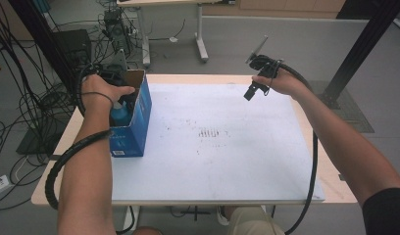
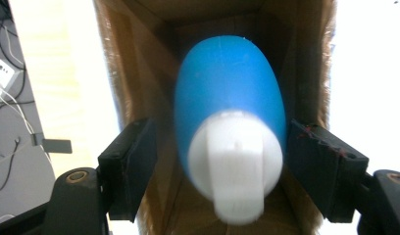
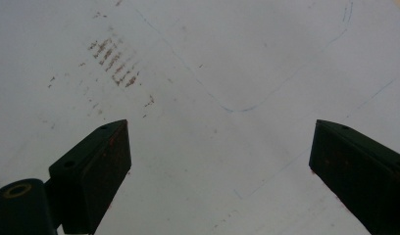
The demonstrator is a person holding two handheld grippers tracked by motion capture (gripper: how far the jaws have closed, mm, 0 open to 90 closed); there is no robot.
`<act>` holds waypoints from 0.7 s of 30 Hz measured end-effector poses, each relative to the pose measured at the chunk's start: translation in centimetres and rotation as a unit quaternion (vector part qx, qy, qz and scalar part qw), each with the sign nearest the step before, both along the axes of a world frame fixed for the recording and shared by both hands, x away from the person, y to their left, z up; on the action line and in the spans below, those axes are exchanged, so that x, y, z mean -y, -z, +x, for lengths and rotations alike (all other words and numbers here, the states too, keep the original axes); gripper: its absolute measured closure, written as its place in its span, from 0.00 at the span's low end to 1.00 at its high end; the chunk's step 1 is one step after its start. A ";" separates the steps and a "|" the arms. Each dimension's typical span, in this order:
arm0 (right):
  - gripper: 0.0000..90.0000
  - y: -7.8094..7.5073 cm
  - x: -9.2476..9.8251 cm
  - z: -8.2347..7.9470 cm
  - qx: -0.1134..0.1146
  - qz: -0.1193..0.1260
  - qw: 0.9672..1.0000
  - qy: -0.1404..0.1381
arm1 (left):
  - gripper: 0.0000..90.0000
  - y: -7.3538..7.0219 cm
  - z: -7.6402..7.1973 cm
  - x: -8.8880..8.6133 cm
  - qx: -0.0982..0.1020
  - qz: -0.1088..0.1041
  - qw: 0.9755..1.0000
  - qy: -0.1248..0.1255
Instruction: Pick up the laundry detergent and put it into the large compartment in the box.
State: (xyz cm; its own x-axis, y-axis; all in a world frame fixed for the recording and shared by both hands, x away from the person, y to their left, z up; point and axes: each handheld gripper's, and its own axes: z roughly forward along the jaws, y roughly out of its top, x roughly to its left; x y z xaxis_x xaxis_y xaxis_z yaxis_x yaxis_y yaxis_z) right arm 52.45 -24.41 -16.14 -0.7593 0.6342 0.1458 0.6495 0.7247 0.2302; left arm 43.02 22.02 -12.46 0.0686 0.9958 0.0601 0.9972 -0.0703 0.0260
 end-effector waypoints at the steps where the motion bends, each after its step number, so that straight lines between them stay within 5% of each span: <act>1: 0.10 0.0 0.0 0.0 0.000 0.000 1.000 -0.001 | 0.31 -0.4 -0.1 0.1 0.001 0.002 1.000 0.004; 12: 0.09 -0.1 0.0 0.0 0.005 -0.002 1.000 0.015 | 0.21 -5.4 -2.3 2.4 0.032 -0.009 0.998 0.052; 16: 0.09 -0.1 0.1 0.2 0.002 -0.002 1.000 0.024 | 0.18 -6.5 -2.7 4.4 0.036 -0.018 0.995 0.089; 21: 0.09 -0.1 0.0 0.2 0.003 -0.003 1.000 0.030 | 0.16 -7.0 -2.9 7.3 0.032 -0.029 0.989 0.143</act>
